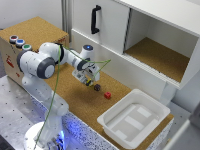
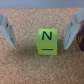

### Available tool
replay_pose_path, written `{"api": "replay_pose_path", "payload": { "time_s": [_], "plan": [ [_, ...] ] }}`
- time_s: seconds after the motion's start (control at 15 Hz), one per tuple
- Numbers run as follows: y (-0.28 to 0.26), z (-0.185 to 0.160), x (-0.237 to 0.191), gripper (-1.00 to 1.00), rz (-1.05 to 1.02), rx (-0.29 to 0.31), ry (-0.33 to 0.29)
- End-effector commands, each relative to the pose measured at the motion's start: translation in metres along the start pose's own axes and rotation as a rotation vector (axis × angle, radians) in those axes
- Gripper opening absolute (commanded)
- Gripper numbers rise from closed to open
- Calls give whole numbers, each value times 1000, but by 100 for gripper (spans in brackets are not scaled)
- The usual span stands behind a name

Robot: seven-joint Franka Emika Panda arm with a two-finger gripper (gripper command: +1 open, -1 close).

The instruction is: Rotate left the yellow block

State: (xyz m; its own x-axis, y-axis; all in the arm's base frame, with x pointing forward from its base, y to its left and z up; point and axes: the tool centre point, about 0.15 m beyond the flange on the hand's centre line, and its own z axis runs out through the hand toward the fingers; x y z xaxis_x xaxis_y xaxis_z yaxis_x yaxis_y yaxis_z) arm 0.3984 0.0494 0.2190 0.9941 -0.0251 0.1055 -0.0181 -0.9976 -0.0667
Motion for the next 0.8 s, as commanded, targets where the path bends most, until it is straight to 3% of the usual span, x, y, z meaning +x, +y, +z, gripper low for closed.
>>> {"api": "replay_pose_path", "payload": {
  "time_s": [0.0,0.4,0.73],
  "plan": [
    [15,17,24,-100,-21,-31,-64],
    [14,10,27,-100,-42,-40,-52],
    [-10,-34,16,-100,-80,-10,-22]
  ]
}}
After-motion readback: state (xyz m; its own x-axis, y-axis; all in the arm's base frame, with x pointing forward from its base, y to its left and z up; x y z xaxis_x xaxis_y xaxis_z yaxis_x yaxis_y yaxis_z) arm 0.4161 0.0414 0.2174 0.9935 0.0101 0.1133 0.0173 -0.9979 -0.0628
